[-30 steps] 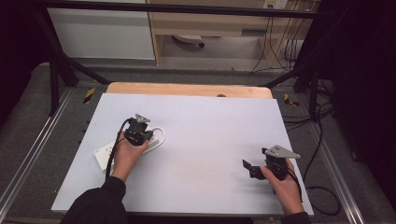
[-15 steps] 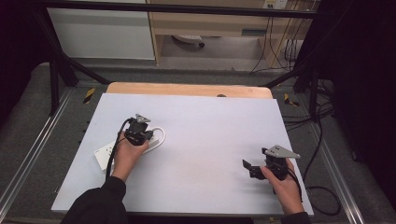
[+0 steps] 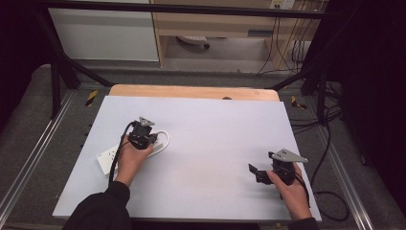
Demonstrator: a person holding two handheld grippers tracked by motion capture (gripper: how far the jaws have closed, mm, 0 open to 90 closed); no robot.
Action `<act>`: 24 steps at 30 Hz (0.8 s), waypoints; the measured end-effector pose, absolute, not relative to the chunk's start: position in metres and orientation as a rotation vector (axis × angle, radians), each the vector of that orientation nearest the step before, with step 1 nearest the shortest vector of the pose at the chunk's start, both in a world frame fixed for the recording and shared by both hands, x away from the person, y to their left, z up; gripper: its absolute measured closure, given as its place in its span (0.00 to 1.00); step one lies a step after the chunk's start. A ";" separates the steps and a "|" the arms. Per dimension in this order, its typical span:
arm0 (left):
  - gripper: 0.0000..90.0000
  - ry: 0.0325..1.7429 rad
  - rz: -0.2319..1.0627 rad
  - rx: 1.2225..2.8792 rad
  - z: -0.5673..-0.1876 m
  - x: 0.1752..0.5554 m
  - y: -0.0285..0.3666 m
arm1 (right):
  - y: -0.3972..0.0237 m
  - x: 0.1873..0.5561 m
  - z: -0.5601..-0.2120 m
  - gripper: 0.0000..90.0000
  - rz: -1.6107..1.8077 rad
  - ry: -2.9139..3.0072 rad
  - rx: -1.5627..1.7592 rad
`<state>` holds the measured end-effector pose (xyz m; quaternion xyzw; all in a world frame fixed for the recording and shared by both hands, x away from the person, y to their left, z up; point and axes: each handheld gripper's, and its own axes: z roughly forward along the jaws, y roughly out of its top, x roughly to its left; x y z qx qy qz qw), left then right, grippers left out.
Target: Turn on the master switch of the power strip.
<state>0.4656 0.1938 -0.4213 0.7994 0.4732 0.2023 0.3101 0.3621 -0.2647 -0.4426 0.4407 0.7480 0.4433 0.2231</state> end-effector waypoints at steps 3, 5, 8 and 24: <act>1.00 1.255 0.519 2.101 -0.421 0.466 0.194 | -0.265 0.362 -0.442 0.05 1.224 2.066 1.219; 1.00 1.252 0.510 2.099 -0.421 0.466 0.193 | -0.265 0.362 -0.442 0.05 1.224 2.066 1.221; 1.00 1.251 0.520 2.103 -0.421 0.466 0.193 | -0.265 0.362 -0.442 0.05 1.224 2.066 1.220; 1.00 1.250 0.503 2.089 -0.420 0.466 0.195 | -0.265 0.362 -0.442 0.05 1.225 2.066 1.215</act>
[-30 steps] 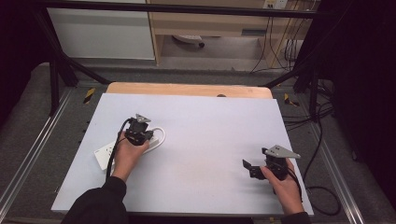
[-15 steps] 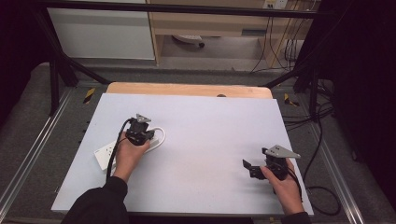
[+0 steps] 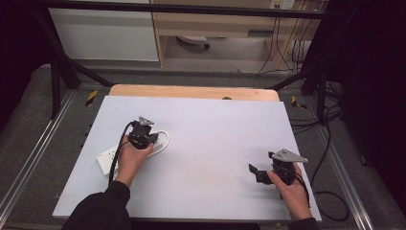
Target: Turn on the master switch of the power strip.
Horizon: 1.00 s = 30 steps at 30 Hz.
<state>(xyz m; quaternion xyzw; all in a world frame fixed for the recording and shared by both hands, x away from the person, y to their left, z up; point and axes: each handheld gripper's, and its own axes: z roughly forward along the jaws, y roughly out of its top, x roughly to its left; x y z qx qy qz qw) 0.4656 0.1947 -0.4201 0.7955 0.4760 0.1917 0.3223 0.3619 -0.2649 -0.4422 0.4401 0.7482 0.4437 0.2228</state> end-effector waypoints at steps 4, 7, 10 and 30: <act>1.00 1.250 0.501 2.088 -0.420 0.466 0.195 | -0.265 0.362 -0.442 0.05 1.226 2.066 1.219; 1.00 1.252 0.500 2.085 -0.420 0.466 0.195 | -0.265 0.362 -0.442 0.05 1.227 2.066 1.219; 1.00 1.251 0.500 2.086 -0.420 0.466 0.195 | -0.265 0.362 -0.442 0.05 1.227 2.065 1.219; 1.00 1.212 0.503 2.051 -0.419 0.464 0.193 | -0.265 0.362 -0.442 0.05 1.229 2.063 1.220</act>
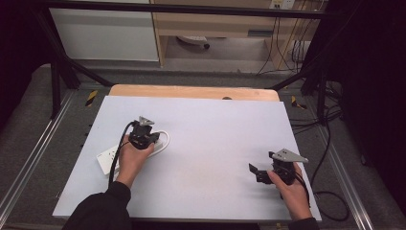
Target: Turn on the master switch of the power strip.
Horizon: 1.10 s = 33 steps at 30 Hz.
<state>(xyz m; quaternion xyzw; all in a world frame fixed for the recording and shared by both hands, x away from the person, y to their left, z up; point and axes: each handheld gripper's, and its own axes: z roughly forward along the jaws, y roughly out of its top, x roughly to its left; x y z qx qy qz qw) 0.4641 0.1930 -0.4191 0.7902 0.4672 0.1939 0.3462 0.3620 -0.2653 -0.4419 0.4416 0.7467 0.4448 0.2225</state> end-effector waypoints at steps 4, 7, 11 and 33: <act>1.00 1.196 0.517 2.031 -0.417 0.463 0.194 | -0.265 0.362 -0.442 0.05 1.229 2.062 1.219; 1.00 1.189 0.519 2.008 -0.416 0.463 0.194 | -0.265 0.362 -0.442 0.05 1.229 2.062 1.220; 1.00 1.176 0.524 1.993 -0.415 0.462 0.194 | -0.265 0.362 -0.442 0.05 1.231 2.060 1.224; 0.58 1.152 0.568 1.893 -0.412 0.460 0.192 | -0.265 0.362 -0.442 0.05 1.227 2.061 1.220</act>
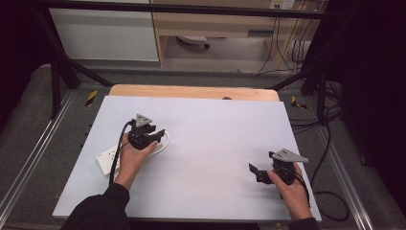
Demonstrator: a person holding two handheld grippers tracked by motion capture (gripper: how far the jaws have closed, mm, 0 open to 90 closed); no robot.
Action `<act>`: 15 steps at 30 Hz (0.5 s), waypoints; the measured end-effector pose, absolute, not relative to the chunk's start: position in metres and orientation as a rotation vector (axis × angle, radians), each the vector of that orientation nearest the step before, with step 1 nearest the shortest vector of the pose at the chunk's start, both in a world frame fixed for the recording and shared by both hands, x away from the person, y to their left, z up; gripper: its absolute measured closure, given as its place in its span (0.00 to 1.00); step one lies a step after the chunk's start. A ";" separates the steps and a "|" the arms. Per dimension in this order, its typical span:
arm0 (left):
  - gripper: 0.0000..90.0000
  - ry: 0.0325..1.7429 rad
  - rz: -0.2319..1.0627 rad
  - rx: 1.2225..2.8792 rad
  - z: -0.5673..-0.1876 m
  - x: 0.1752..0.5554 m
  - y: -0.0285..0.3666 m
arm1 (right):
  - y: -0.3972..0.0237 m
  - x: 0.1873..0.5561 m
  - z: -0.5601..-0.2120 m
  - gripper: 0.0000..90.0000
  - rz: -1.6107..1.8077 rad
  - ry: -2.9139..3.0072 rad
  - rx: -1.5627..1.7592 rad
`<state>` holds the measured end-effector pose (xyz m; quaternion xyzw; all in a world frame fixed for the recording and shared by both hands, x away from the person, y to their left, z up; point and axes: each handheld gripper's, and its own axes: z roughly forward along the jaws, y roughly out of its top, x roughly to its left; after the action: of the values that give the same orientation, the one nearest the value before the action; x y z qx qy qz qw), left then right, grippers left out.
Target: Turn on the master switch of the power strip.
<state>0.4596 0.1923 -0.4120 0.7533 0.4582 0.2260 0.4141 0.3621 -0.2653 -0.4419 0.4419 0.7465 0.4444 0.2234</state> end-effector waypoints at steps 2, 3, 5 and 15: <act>0.51 1.141 0.542 1.878 -0.411 0.459 0.192 | -0.265 0.362 -0.442 0.05 1.227 2.061 1.219; 0.49 1.130 0.534 1.872 -0.411 0.459 0.191 | -0.265 0.362 -0.442 0.05 1.228 2.062 1.220; 0.44 1.109 0.519 1.856 -0.409 0.458 0.191 | -0.265 0.362 -0.442 0.05 1.226 2.061 1.220; 0.25 1.060 0.541 1.772 -0.397 0.451 0.195 | -0.265 0.362 -0.442 0.05 1.226 2.062 1.220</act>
<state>0.4509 0.1953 -0.3972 0.7270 0.4349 0.2222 0.4826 0.3623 -0.2654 -0.4421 0.4420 0.7468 0.4440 0.2234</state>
